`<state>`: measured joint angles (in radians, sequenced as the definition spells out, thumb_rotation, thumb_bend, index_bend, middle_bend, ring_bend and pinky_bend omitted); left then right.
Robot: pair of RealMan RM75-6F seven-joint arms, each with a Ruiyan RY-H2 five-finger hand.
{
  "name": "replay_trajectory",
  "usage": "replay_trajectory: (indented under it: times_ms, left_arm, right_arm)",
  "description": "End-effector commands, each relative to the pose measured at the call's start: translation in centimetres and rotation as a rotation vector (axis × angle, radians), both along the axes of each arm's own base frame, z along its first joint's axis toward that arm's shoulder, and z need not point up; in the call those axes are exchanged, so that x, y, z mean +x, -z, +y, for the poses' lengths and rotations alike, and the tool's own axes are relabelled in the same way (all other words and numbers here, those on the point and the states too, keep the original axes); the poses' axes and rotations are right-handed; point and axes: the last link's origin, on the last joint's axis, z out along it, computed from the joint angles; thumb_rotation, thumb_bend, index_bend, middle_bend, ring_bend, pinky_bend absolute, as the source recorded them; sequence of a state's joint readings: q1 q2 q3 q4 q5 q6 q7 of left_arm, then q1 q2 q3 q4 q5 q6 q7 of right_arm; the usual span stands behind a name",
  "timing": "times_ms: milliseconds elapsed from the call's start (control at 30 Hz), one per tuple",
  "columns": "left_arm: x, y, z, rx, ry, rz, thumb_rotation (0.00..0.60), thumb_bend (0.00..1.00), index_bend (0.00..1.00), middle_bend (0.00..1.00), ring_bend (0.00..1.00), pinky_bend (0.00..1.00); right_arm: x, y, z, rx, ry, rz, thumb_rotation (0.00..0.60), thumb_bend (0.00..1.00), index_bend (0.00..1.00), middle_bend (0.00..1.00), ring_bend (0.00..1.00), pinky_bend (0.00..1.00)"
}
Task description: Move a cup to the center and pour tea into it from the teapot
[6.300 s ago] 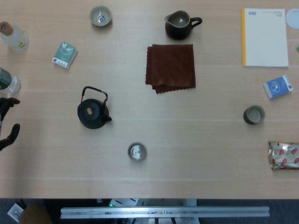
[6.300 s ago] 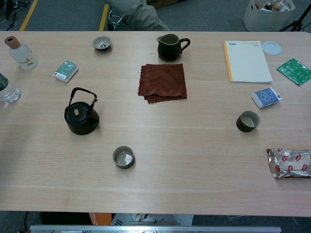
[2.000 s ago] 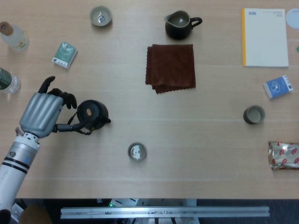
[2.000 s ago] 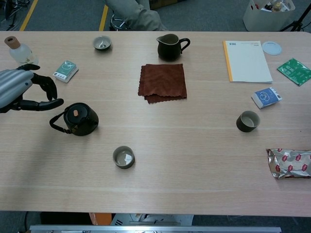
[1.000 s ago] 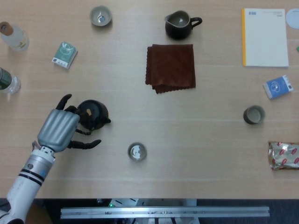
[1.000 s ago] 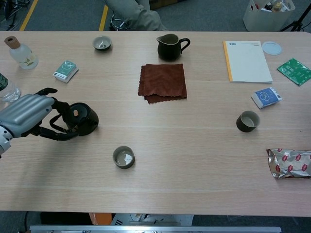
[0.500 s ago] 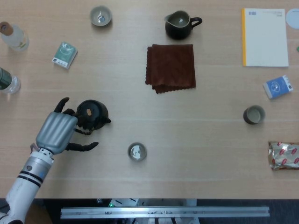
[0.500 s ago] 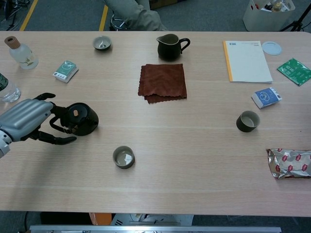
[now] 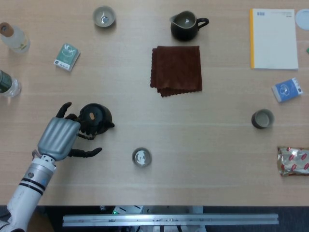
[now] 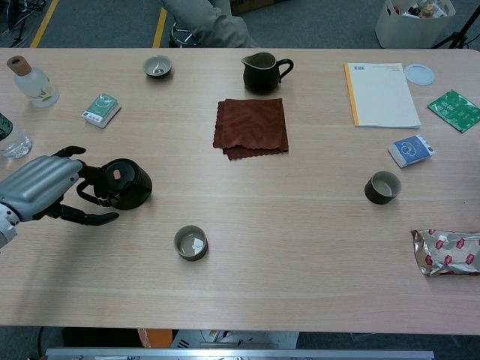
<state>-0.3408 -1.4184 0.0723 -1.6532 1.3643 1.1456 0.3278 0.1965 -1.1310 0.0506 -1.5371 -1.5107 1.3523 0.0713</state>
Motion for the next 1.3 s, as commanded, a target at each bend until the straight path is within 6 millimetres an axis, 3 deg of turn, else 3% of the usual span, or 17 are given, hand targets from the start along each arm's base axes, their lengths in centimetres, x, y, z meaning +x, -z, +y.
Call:
replay_trajectory:
  times_ms: [33, 1300]
  left_arm:
    - [0.0, 0.1, 0.0, 0.002, 0.002, 0.000, 0.253, 0.11, 0.48, 0.47, 0.36, 0.07]
    - [-0.6, 1.1, -0.3, -0.012, 0.002, -0.025, 0.266, 0.11, 0.48, 0.47, 0.36, 0.07]
  right_arm:
    - [0.0, 0.0, 0.0, 0.001, -0.001, -0.001, 0.600, 0.10, 0.34, 0.40, 0.27, 0.30]
    - [-0.4, -0.5, 0.5, -0.015, 0.010, -0.004, 0.600, 0.10, 0.34, 0.40, 0.27, 0.30]
